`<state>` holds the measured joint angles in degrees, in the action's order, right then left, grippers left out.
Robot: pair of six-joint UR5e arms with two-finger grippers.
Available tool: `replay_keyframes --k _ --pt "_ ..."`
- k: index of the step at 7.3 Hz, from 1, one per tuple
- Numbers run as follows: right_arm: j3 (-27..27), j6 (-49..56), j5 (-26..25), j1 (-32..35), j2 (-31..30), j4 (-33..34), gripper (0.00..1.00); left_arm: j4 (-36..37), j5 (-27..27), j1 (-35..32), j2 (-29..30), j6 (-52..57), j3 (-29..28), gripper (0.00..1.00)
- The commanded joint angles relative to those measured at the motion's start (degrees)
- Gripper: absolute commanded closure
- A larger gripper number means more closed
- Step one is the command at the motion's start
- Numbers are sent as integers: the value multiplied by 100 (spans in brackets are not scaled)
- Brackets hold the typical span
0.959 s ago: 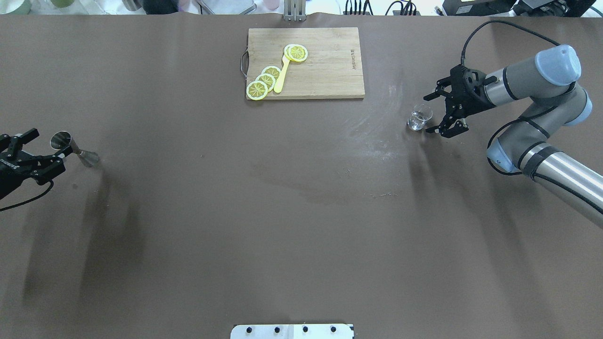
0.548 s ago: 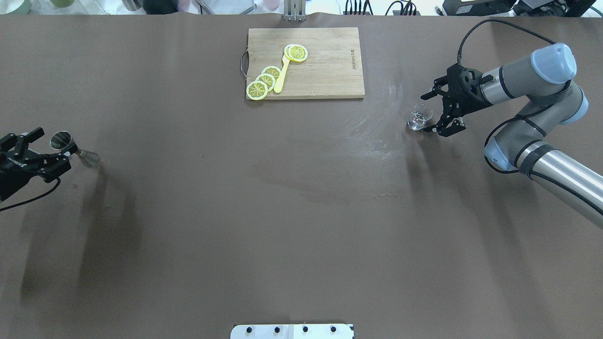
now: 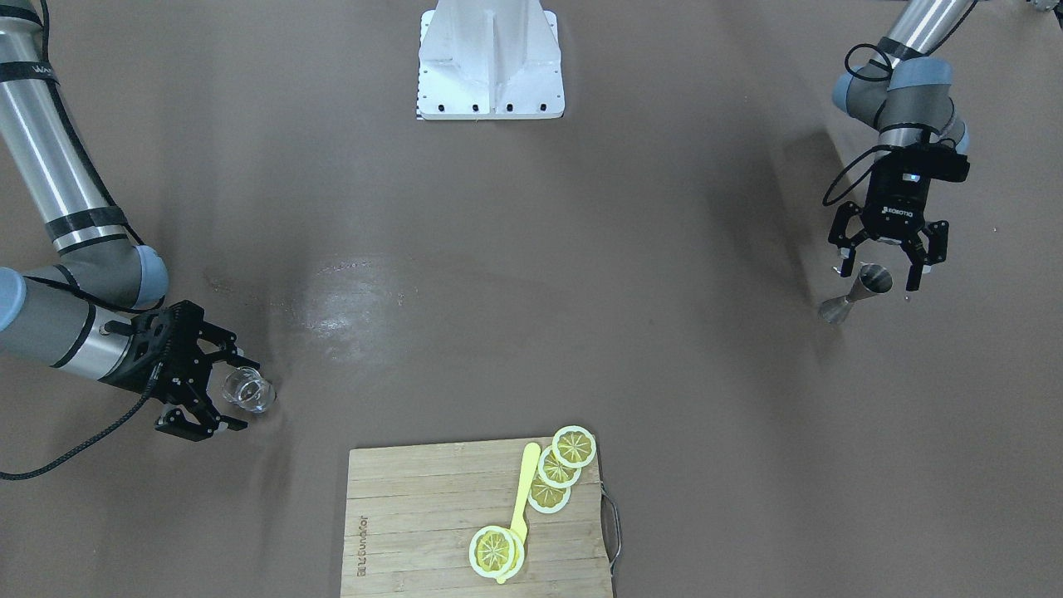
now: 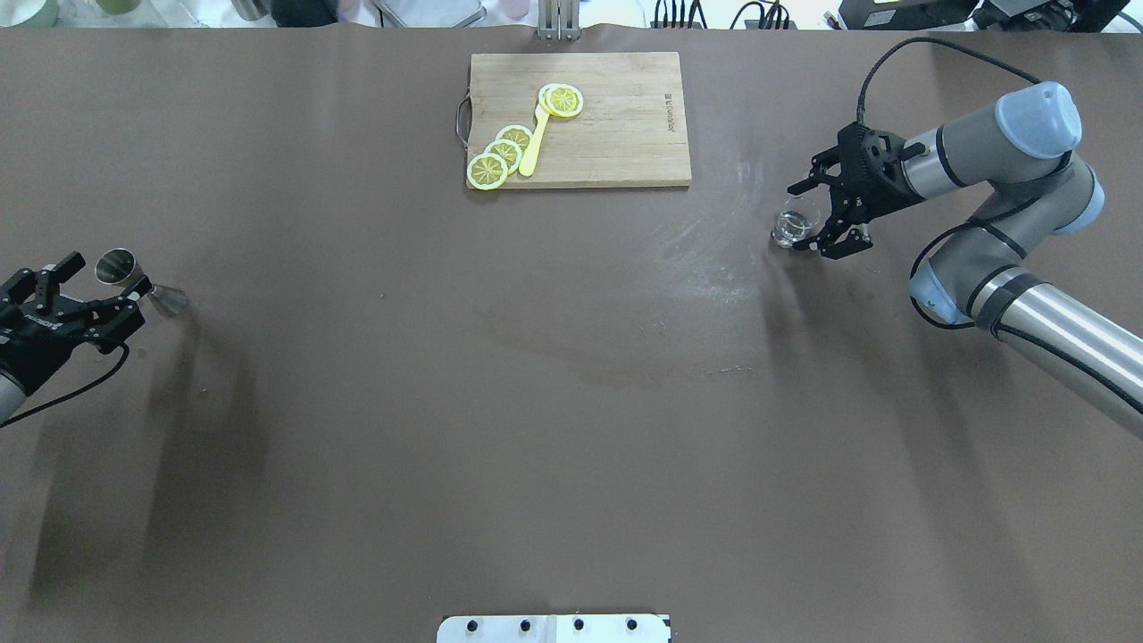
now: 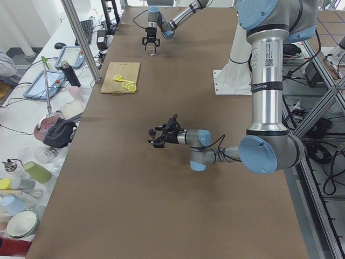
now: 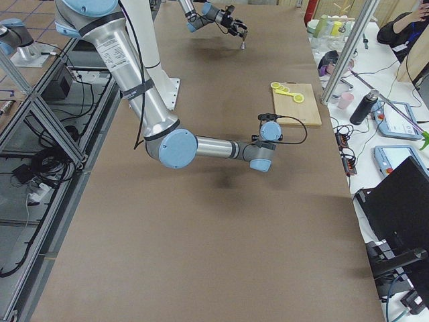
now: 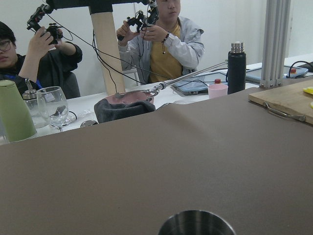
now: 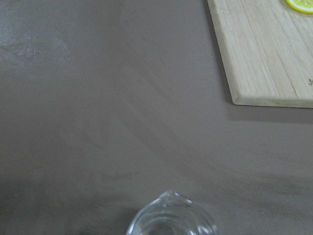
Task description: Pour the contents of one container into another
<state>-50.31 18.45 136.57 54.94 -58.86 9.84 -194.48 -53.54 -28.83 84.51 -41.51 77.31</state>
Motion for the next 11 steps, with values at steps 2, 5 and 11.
replay_keyframes --k 2,5,11 --pt "13 -52 1 -19 -2 0 26 156 1007 638 -31 -146 39 3" --pt "13 -43 1 -19 -11 9 58 681 1640 807 -23 -749 39 3" --pt "-233 -52 343 516 77 70 100 2477 2568 1142 30 -2256 250 3"
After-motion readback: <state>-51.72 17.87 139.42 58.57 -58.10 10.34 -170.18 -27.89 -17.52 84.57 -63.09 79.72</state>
